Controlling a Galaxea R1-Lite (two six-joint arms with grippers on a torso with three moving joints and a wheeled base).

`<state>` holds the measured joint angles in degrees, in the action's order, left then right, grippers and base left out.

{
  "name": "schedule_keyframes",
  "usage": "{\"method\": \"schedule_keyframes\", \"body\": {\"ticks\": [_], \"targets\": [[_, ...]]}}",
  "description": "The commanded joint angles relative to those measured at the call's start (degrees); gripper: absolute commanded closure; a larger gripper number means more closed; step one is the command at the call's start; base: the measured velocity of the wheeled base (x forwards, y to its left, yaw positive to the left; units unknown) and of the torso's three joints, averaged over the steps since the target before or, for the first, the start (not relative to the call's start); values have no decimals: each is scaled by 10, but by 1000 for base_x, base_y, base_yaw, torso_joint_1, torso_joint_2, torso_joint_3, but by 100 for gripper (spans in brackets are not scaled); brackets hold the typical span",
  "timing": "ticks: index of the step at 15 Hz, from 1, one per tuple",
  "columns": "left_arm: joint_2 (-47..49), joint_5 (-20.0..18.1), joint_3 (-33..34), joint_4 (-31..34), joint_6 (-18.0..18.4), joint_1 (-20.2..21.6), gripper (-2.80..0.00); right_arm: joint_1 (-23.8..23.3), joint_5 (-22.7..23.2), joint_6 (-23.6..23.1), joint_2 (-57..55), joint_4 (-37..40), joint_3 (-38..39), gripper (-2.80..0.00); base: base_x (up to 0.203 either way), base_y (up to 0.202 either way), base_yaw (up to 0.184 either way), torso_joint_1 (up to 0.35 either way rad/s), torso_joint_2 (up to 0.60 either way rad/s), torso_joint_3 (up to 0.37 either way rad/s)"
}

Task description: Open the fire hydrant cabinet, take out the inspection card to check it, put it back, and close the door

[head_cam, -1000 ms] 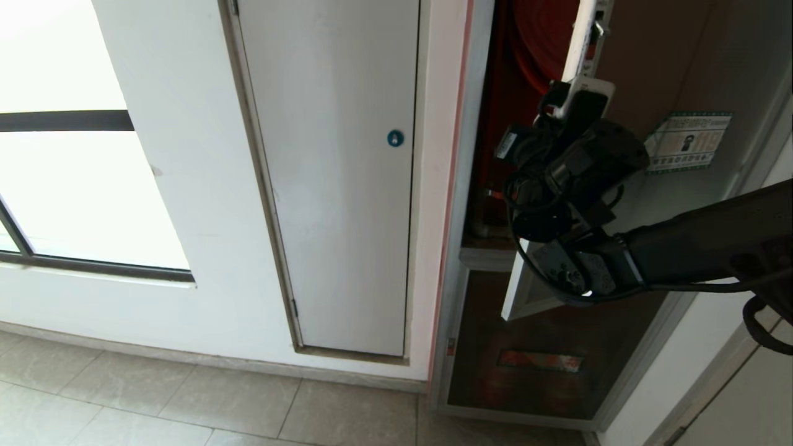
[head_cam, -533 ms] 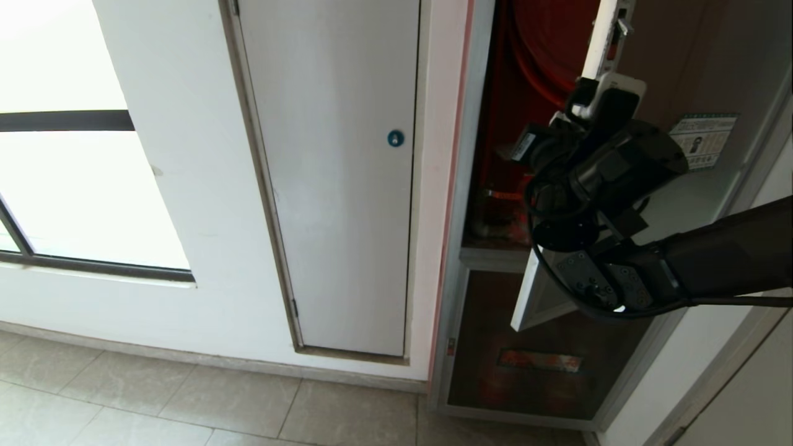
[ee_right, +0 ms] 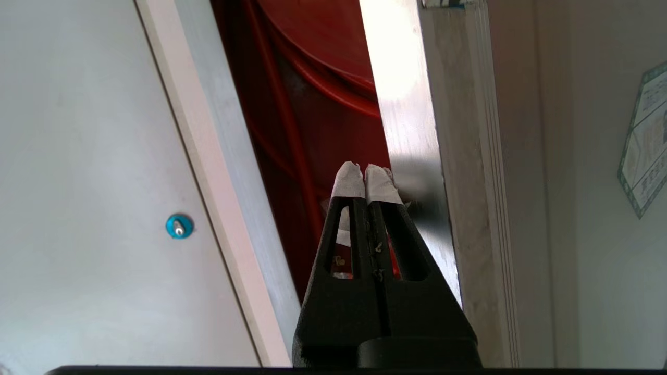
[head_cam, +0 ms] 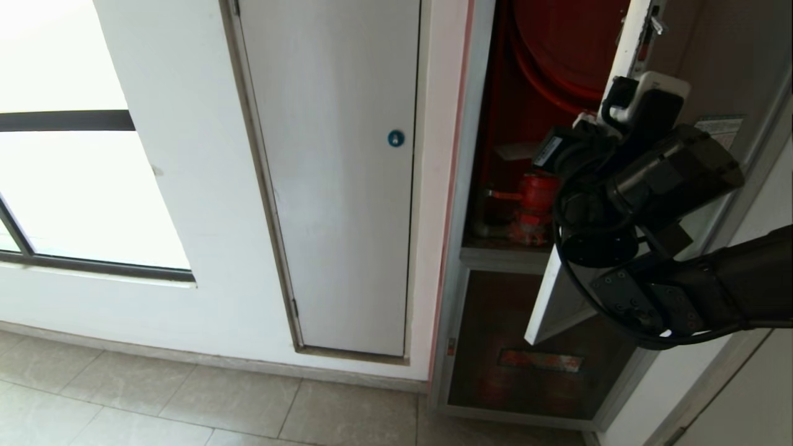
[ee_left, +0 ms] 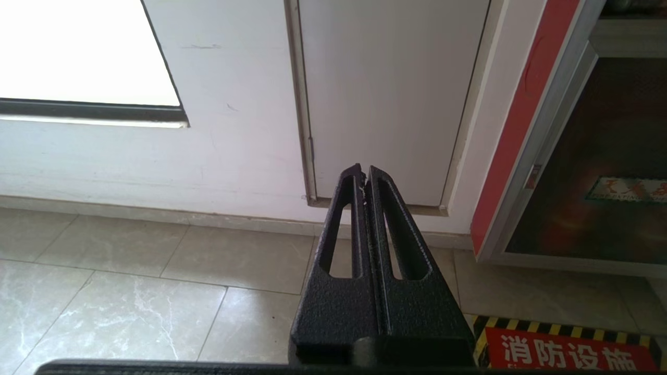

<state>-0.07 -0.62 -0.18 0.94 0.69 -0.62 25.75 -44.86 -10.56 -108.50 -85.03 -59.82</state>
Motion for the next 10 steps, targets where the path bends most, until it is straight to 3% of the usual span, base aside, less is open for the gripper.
{"method": "schedule_keyframes", "body": {"ticks": [1, 10], "targets": [[1, 0, 0, -1, 0, 0, 0, 1, -4, -1, 38, -6, 22, 0, 0, 0, 0, 0, 0, 0], [1, 0, 0, -1, 0, 0, 0, 0, -38, -1, 121, -5, 85, 0, 0, 0, 0, 0, 0, 0]]}}
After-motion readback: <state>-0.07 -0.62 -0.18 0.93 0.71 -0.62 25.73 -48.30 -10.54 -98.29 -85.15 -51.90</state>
